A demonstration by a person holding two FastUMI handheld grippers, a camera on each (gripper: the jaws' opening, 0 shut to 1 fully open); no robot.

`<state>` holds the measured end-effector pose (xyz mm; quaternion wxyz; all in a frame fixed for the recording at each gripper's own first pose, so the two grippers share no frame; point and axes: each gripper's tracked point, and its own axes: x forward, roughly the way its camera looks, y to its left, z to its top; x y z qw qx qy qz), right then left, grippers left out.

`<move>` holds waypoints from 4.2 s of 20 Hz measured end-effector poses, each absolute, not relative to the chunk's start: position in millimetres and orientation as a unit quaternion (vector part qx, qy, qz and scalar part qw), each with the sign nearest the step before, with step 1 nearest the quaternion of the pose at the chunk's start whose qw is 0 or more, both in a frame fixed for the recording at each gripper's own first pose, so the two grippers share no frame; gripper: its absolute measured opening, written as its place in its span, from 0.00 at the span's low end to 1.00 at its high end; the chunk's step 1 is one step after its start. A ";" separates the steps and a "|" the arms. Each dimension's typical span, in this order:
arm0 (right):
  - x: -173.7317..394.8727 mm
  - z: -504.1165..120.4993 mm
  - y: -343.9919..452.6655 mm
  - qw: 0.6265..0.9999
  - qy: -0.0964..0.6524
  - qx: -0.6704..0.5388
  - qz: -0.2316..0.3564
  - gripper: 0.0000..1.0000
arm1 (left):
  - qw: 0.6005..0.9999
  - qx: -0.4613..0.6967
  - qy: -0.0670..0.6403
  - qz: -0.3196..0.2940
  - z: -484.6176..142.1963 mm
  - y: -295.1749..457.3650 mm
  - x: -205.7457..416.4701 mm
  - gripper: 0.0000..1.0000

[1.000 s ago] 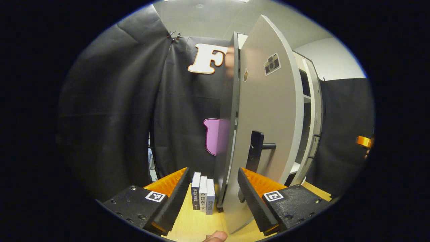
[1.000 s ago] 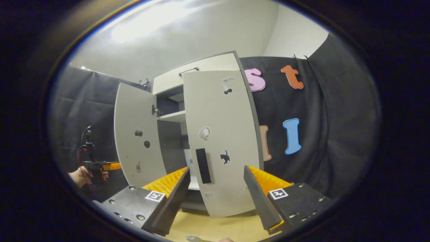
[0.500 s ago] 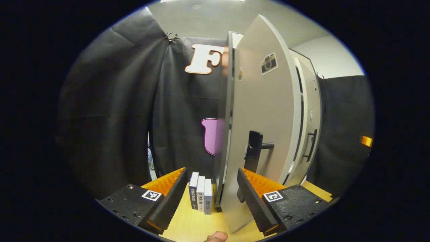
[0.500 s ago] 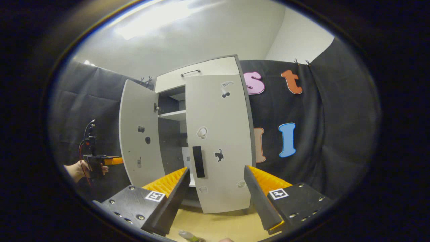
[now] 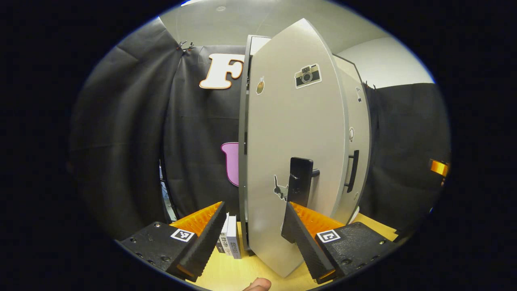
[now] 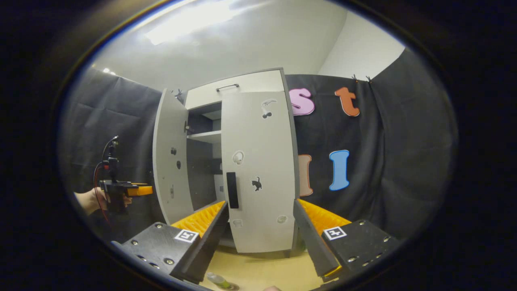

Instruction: Grasp the bottle in the cabinet with the left hand and place it on the coaster, then close the right door with the right hand and the left door with the left hand.

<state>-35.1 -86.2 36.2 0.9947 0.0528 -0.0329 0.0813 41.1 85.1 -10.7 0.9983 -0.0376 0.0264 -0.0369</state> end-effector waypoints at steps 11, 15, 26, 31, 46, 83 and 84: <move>-41.4 43.2 -79.2 0.994 -0.039 0.070 0.076 0.97 | 0.999 -0.033 0.027 -0.019 -13.8 73.8 54.6 0.94; -44.6 43.0 -74.4 0.994 -0.044 0.080 0.056 0.92 | 0.999 -0.028 0.033 -0.026 -19.1 57.4 61.2 0.94; -92.1 24.0 -46.6 0.996 -0.046 0.041 0.070 0.97 | 0.998 -0.047 0.038 -0.010 -31.5 14.9 19.5 0.95; -96.7 25.1 -41.6 0.995 -0.050 0.047 0.071 0.96 | 0.997 -0.068 0.032 0.018 -32.0 15.8 -29.8 0.95; -85.4 20.3 1.1 0.997 -0.038 0.053 0.048 0.92 | 0.998 -0.041 0.021 0.037 -16.9 40.7 -77.1 0.96; -76.0 18.1 1.8 0.999 -0.008 0.028 -0.029 0.92 | 0.998 -0.028 0.015 -0.049 -27.3 6.5 -46.4 0.94; -76.2 18.3 1.8 0.999 -0.010 0.027 -0.033 0.92 | 0.998 -0.030 0.015 -0.051 -28.2 8.3 -45.3 0.94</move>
